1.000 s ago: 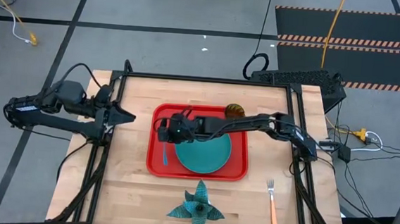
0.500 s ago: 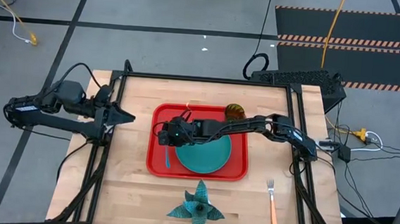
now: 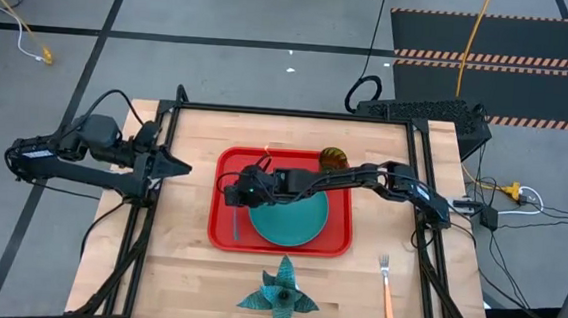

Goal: Pick and place plate/cup/fork/spoon on tray
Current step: Put the yellow fork on the orange tray between the green plate and the green spoon

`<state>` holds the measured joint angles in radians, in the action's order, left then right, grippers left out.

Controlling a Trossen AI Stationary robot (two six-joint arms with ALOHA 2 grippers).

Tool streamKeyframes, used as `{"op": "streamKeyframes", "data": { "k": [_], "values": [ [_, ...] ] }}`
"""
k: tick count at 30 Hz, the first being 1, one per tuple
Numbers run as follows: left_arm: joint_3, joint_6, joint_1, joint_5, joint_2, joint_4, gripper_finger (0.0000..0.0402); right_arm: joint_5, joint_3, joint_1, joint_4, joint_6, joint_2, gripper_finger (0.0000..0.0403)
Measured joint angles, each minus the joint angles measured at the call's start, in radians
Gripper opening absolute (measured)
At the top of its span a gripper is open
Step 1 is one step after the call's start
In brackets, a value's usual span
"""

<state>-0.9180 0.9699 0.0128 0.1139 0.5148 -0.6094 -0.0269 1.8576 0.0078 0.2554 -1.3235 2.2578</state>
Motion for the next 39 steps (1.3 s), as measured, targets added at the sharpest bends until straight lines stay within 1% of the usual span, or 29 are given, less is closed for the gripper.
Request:
{"op": "streamKeyframes", "data": {
  "k": [4, 8, 12, 15, 19, 22, 25, 30, 32, 35, 39],
  "values": [
    [0.000, 0.001, 0.000, 0.000, 0.000, 0.000, 0.0163, 0.000, 0.000, -0.002, -0.001, 0.005, 0.000, 0.0150],
    [0.000, 0.001, 0.000, 0.000, 0.000, 0.000, 0.0163, -0.001, 0.000, -0.002, -0.018, 0.024, -0.007, 0.0168],
    [0.000, -0.002, 0.000, 0.000, 0.000, 0.001, 0.0163, -0.027, -0.001, -0.005, -0.090, 0.059, -0.036, 0.0171],
    [0.000, -0.011, 0.001, 0.000, 0.000, 0.000, 0.0163, -0.030, -0.001, -0.009, -0.104, 0.087, -0.078, 0.0167],
    [0.000, -0.023, 0.001, 0.000, 0.001, 0.004, 0.0163, -0.031, -0.001, -0.019, -0.059, 0.138, -0.158, 0.0165],
    [0.000, -0.035, 0.001, 0.000, 0.001, 0.005, 0.0163, -0.016, -0.001, -0.020, 0.040, 0.181, -0.232, 0.0165],
    [0.000, -0.052, 0.001, -0.002, 0.002, 0.008, 0.0163, 0.031, -0.001, -0.012, 0.179, 0.224, -0.314, 0.0165],
    [0.000, -0.073, 0.001, -0.010, 0.002, 0.009, 0.0163, 0.085, 0.000, 0.018, 0.502, 0.249, -0.439, 0.0165],
    [0.000, -0.070, 0.001, -0.024, 0.002, 0.011, 0.0163, 0.107, 0.000, 0.035, 0.644, 0.224, -0.480, 0.0165],
    [0.000, -0.059, 0.001, -0.047, 0.002, 0.016, 0.0163, 0.111, 0.000, 0.059, 0.823, 0.156, -0.533, 0.0165],
    [0.000, -0.051, 0.001, -0.066, 0.002, 0.014, 0.0163, 0.113, 0.000, 0.110, 1.022, 0.054, -0.582, 0.0165]
  ]
}}
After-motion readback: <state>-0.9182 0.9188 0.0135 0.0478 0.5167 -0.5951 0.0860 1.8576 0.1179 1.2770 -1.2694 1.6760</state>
